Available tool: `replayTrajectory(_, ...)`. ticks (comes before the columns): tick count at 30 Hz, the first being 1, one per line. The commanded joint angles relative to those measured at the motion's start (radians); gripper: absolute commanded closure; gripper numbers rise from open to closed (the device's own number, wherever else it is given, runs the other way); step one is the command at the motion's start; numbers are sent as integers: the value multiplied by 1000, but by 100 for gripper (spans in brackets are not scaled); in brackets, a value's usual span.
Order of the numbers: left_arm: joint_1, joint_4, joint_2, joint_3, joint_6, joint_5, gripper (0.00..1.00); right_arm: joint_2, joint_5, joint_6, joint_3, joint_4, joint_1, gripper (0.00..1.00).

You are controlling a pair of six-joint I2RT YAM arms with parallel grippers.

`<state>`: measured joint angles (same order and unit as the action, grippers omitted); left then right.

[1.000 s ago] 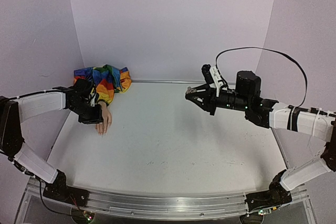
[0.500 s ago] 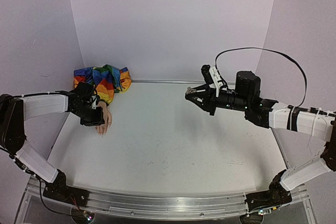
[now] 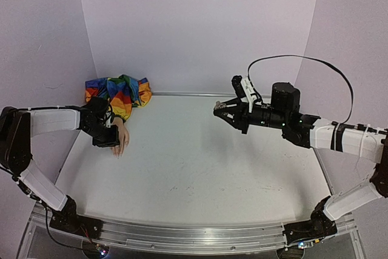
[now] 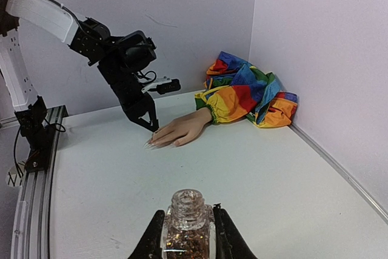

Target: Paint the nails

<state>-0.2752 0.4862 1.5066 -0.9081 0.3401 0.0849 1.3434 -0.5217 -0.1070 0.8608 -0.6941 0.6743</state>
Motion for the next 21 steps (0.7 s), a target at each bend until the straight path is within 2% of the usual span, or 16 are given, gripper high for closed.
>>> replayTrajectory(1,11,-37,17,-14,-17,0,100,2,-6,-7,14,-48,-4,100)
replayTrajectory(21,23,-67,55,-16,-19,31,100,14,-11,-5,20,-46,-4,100)
